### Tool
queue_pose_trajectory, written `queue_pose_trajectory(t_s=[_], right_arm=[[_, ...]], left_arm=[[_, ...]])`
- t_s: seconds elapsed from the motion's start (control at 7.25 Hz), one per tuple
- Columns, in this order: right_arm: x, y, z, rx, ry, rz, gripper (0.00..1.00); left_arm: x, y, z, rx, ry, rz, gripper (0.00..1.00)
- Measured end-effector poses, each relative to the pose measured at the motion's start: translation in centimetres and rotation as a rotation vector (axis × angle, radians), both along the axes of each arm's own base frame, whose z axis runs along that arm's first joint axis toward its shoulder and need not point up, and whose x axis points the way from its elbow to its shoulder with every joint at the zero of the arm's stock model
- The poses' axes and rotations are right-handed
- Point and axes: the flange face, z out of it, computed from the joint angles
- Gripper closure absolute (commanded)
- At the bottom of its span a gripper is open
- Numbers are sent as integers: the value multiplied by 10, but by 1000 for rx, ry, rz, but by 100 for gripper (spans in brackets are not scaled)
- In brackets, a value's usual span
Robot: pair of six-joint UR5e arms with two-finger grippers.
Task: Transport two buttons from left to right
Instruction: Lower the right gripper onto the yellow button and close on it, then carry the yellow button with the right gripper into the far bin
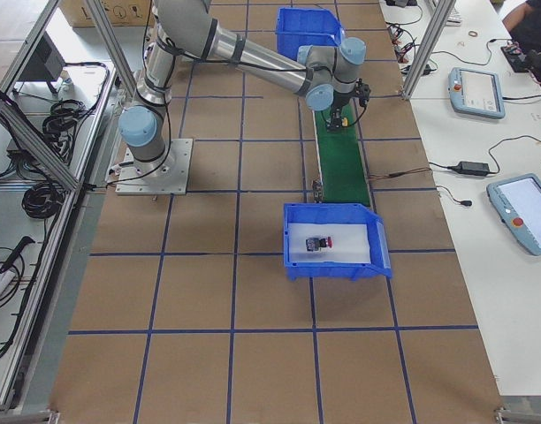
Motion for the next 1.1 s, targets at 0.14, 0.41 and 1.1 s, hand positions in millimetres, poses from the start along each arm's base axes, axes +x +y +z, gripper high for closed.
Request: queue_pose_trajectory(t_s=[0.14, 0.41, 1.1], right_arm=[[0, 1, 1, 2, 0, -4, 95], [0, 0, 6, -5, 0, -4, 92], [-45, 27, 105, -16, 19, 78, 91]], left_arm=[[1, 0, 0, -3, 1, 2, 0], [1, -1, 0, -11, 0, 3, 0], [2, -3, 0, -24, -2, 4, 0]])
